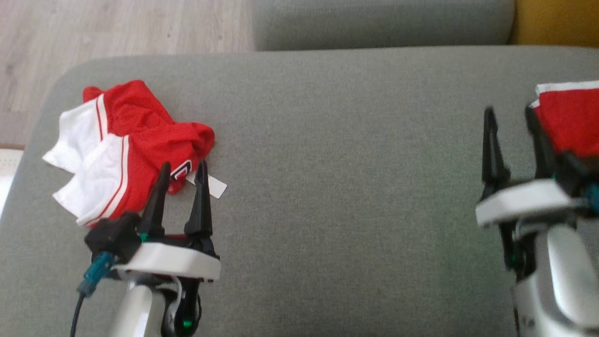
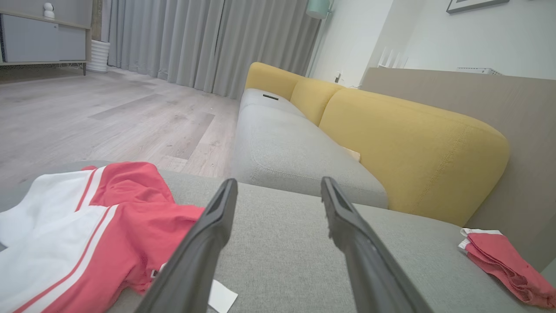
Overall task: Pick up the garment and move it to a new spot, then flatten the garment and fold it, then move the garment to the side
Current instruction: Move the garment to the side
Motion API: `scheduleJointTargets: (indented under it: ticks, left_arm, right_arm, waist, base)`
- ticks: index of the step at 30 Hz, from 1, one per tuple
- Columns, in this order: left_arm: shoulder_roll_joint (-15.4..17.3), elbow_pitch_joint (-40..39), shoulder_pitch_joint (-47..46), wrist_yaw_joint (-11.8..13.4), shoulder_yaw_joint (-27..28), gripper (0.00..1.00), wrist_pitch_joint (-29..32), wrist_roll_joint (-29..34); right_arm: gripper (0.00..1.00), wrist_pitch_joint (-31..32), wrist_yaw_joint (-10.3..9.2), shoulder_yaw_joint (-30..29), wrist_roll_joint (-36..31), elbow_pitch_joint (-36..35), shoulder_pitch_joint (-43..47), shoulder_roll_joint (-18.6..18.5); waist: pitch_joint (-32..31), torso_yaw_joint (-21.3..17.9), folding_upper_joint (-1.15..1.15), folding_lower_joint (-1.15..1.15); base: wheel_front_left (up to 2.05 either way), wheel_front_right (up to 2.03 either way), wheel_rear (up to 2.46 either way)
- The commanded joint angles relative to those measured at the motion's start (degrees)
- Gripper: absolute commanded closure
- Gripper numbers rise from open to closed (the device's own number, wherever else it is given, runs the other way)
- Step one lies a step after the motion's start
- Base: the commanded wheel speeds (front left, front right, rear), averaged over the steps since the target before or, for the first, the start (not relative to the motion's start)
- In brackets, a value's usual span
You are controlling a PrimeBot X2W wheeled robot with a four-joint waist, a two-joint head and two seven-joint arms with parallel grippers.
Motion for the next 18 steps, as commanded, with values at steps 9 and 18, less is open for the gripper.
scheduleJointTargets:
  ticks: [9, 18]
  left_arm:
    - [0.52, -2.05, 3.67, -0.56, 0.75, 0.0, -0.31, 1.21]
    - [0.52, -2.0, 5.25, -0.57, -0.2, 0.0, -0.31, 1.8]
  right_arm:
    - [0.0, -8.88, -0.05, 4.54, 7.27, -2.49, 10.99, 0.76]
    - [0.0, -9.28, -0.05, 5.11, 6.75, -7.01, 17.38, 0.77]
  waist:
    - [-3.61, 0.92, 0.0, 0.0]
    - [-3.75, 0.95, 0.0, 0.0]
  base:
    - [0.0, 0.0, 0.0]
    - [0.0, 0.0, 0.0]
